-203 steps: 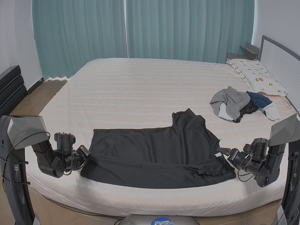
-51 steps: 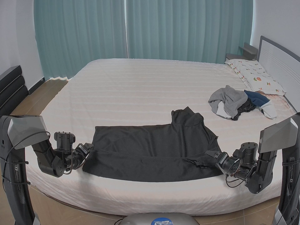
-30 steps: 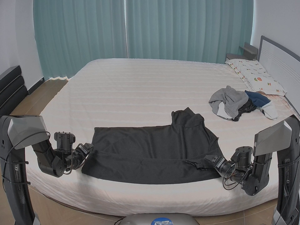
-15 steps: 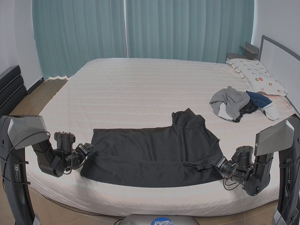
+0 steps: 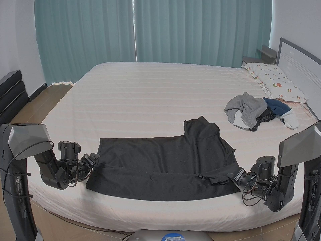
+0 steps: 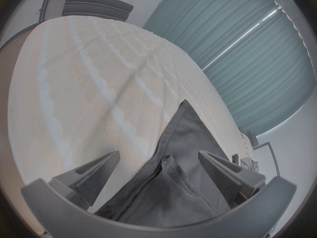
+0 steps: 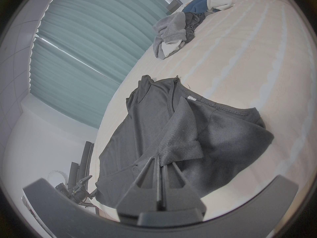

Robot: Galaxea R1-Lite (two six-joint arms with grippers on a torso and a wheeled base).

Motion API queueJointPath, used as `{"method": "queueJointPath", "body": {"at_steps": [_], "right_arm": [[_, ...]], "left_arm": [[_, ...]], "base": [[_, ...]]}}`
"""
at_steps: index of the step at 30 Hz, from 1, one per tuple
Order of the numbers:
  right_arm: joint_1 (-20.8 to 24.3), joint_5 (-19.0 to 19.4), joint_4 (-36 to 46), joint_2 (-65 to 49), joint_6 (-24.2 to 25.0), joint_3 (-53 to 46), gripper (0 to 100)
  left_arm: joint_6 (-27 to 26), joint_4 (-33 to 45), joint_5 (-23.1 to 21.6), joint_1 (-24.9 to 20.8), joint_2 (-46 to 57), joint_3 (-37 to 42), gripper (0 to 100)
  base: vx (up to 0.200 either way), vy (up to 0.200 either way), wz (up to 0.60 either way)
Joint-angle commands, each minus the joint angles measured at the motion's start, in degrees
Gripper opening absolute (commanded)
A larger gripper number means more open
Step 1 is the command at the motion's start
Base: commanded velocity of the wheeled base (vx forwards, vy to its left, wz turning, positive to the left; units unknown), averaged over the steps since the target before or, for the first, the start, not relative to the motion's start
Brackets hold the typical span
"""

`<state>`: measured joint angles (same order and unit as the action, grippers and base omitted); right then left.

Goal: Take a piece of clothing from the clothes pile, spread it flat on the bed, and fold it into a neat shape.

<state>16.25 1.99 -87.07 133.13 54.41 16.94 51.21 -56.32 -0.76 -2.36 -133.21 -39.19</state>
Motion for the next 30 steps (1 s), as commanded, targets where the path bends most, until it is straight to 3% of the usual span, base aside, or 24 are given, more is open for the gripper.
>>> {"method": "queueJointPath", "body": {"at_steps": [1, 14, 15, 30], "right_arm": [[0.7, 0.0, 0.1, -2.4, -0.2, -1.6, 0], [0.4, 0.0, 0.1, -0.1, -5.2, -5.3, 0], [0.4, 0.0, 0.2, 0.0, -5.4, -5.3, 100], [-0.5, 0.9, -0.2, -8.5, -6.7, -4.6, 100]], "left_arm": [[0.0, 0.0, 0.0, 0.0, 0.0, 0.0, 100], [0.1, 0.0, 0.0, 0.1, 0.0, 0.0, 100], [0.1, 0.0, 0.0, 0.1, 0.0, 0.0, 100], [0.5, -1.0, 0.0, 1.3, 0.3, -0.2, 100]], "base": [[0.000, 0.000, 0.00], [0.000, 0.000, 0.00], [0.000, 0.000, 0.00], [0.000, 0.000, 0.00]]}}
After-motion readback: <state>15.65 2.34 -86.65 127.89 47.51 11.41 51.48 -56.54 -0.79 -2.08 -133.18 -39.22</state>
